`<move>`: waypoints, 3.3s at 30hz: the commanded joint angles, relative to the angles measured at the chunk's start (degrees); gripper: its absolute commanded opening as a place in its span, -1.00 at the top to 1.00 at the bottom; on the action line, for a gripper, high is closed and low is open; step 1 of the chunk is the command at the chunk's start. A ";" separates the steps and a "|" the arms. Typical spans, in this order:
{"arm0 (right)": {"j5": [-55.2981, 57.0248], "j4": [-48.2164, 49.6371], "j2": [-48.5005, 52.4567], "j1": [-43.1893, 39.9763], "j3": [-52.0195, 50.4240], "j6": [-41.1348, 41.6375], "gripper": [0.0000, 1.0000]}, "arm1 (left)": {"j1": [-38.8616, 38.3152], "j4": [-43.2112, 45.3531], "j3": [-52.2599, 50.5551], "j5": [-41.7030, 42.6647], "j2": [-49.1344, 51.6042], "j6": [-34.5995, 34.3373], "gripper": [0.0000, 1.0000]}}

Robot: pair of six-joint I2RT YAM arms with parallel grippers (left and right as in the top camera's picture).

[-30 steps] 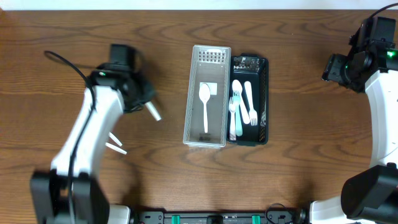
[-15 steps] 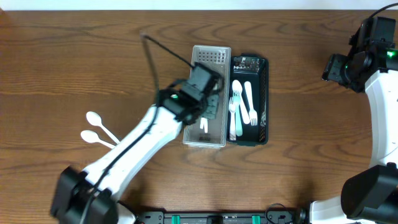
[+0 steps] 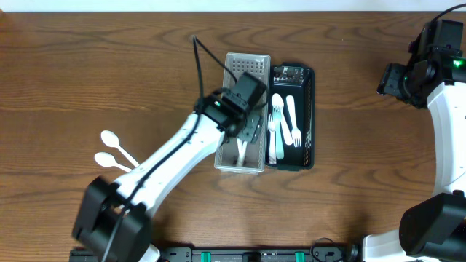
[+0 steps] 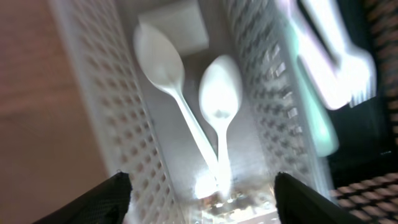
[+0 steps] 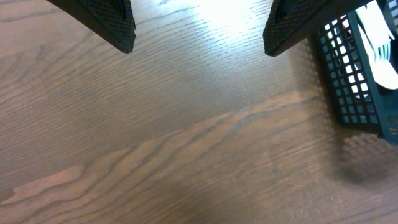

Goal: Pack container
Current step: 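Carry the second spoon into the clear tray and open the left gripper, then return the left gripper over the third white spoon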

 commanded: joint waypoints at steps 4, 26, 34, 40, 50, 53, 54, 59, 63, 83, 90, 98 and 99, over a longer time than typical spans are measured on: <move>0.61 -0.09 0.44 -1.33 -0.31 -0.90 -0.39 | 8.87 -4.72 5.81 -7.87 -12.22 -5.99 -0.90; 0.61 -0.50 0.44 -2.32 -0.31 -1.05 -0.42 | 54.47 -11.63 -12.07 1.46 -7.91 -41.48 -0.96; 0.61 -0.72 0.46 -2.32 -0.31 -1.03 -0.42 | 54.29 -9.46 -12.11 6.10 1.05 -39.15 -0.96; 0.59 -0.44 0.46 -2.32 -0.31 -1.03 -0.42 | 53.46 -6.78 -12.68 7.93 4.50 -36.44 -0.96; 0.59 -0.07 0.44 -2.32 -0.31 -1.03 -0.42 | 52.78 1.36 -18.58 7.93 5.44 -36.11 -0.96; 0.59 -0.09 0.44 -2.32 -0.31 -1.03 -0.42 | 52.78 3.26 -19.10 7.93 5.99 -35.39 -0.96; 0.59 -0.09 0.44 -2.32 -0.31 -1.03 -0.42 | 52.78 3.65 -19.10 7.96 6.36 -34.93 -0.96; 0.57 -0.20 0.44 -2.32 -0.31 -1.03 -0.42 | 52.78 5.20 -19.10 8.04 7.41 -33.73 -0.97; 0.57 -0.48 0.44 -2.32 -0.31 -1.03 -0.42 | 52.78 6.93 -19.10 9.35 7.41 -31.41 -0.96; 0.59 -0.76 0.44 -2.32 -0.31 -1.03 -0.42 | 52.87 7.74 -19.08 9.42 11.56 -31.28 -0.99; 0.59 -0.76 0.44 -2.32 -0.31 -1.03 -0.42 | 53.68 8.22 -19.06 9.38 11.56 -31.28 -0.44; 0.57 -0.96 0.44 -2.32 -0.31 -1.03 -0.42 | 53.96 7.72 -19.08 9.42 11.56 -31.30 0.23; 0.57 -1.01 0.44 -2.32 -0.31 -1.03 -0.42 | 53.96 7.52 -19.08 9.42 11.56 -31.30 0.24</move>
